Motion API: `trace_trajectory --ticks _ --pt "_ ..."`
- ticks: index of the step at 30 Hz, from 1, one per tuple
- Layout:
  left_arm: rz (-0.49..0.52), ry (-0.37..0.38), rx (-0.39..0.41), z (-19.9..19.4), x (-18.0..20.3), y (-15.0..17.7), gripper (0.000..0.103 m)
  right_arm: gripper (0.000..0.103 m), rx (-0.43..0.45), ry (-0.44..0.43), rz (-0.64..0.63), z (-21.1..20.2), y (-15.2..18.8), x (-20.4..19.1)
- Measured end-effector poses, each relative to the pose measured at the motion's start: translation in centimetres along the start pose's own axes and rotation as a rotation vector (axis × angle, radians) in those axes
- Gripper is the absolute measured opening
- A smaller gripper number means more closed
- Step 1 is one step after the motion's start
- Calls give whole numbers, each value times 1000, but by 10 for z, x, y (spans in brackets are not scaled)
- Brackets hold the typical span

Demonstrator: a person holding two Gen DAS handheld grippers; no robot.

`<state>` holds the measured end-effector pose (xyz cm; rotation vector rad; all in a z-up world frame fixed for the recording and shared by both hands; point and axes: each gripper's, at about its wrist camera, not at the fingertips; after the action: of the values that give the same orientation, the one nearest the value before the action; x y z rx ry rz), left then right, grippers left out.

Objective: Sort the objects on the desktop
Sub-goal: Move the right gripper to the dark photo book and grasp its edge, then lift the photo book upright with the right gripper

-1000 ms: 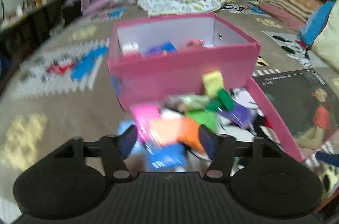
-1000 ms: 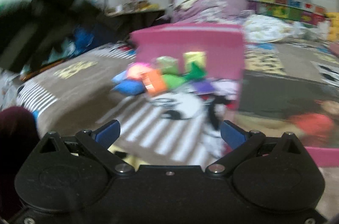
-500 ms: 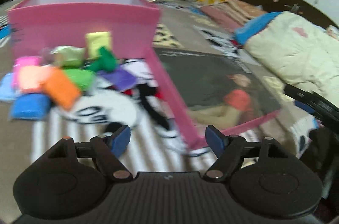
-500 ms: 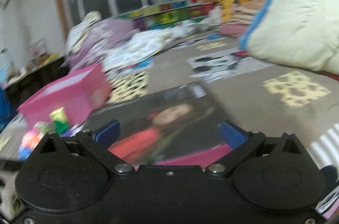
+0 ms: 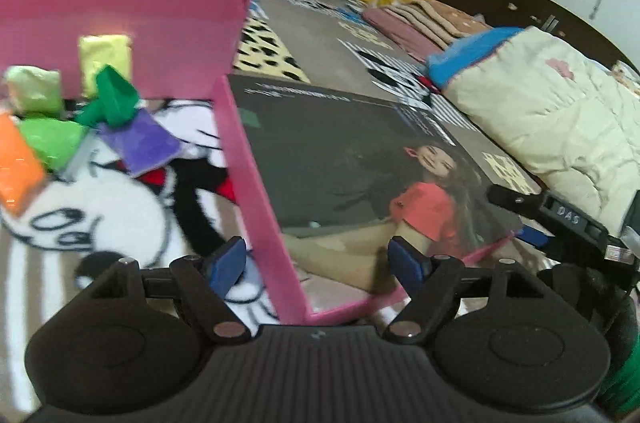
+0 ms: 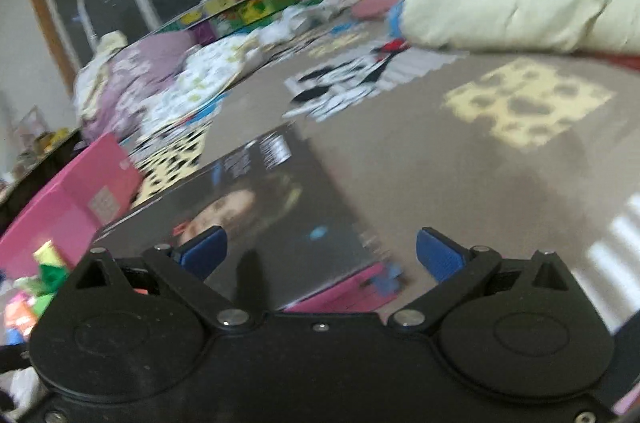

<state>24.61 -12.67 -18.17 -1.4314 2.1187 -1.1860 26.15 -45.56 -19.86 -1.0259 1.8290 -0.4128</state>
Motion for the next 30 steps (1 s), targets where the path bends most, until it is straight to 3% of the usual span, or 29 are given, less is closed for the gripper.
trace_trajectory --ticks 3,8,10,12,17,22,26,30 --pt "46 -15 -3 -3 2 0 78 103 -41 15 -116 1 13 -16" --pt "166 -25 -29 -28 0 6 79 103 -137 -39 -171 -24 28 -26" --pt "187 7 -42 -45 -10 12 80 103 -204 -79 -229 -42 39 -34" --pt "185 26 -38 -54 -18 15 80 103 -205 -91 -288 -55 48 -41" --pt "156 -26 -25 -43 -31 12 80 103 -172 7 -213 -41 40 -31" --pt "126 -13 -23 -26 -25 8 80 103 -214 -16 -147 -25 35 -27" --pt "221 -35 -43 -31 -10 6 81 103 -234 -42 -233 -30 46 -45" --pt "235 -12 -40 -45 -9 5 81 103 -238 -36 -225 -43 47 -50"
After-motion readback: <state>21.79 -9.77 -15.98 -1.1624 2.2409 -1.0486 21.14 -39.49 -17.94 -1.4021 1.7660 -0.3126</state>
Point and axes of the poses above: each gripper's, at about its wrist camera, not at the fingertips, and z roughly the way its jaws point, x to its right, y to its underside, and after that the axes turned 15 degrees about z, right-handed
